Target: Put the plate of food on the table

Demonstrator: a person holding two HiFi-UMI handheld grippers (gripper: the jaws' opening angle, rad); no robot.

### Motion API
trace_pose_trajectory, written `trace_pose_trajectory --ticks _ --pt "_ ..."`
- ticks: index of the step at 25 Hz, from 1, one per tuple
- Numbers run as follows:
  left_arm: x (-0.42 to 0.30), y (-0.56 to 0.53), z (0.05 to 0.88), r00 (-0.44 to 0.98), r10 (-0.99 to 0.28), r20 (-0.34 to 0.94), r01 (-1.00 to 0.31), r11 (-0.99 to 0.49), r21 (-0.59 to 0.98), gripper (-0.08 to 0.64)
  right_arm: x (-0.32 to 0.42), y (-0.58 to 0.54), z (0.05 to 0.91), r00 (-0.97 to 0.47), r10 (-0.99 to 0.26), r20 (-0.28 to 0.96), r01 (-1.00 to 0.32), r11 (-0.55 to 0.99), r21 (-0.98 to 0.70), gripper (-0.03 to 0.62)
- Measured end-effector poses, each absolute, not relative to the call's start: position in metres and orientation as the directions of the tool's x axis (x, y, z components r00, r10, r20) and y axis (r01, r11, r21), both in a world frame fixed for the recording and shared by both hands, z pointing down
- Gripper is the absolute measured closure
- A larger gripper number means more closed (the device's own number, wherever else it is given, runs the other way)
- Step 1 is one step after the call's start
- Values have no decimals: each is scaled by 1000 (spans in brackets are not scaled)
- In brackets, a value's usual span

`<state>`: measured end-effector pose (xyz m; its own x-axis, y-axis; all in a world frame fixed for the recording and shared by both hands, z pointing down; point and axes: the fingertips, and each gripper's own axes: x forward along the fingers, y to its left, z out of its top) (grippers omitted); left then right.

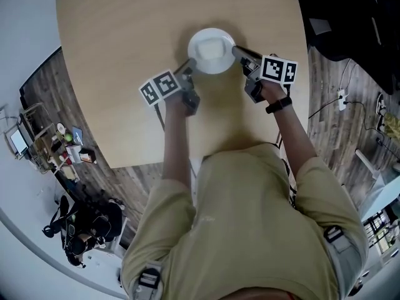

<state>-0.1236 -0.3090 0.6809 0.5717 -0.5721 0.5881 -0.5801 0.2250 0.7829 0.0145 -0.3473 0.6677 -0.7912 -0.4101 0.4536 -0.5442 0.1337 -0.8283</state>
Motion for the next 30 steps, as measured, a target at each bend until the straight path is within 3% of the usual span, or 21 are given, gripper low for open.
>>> trace_pose_trajectory --ticks 30 --pt "-135 -322 707 473 -570 671 -646 293 705 520 4 -360 701 -705 -417 574 -645 39 -763 563"
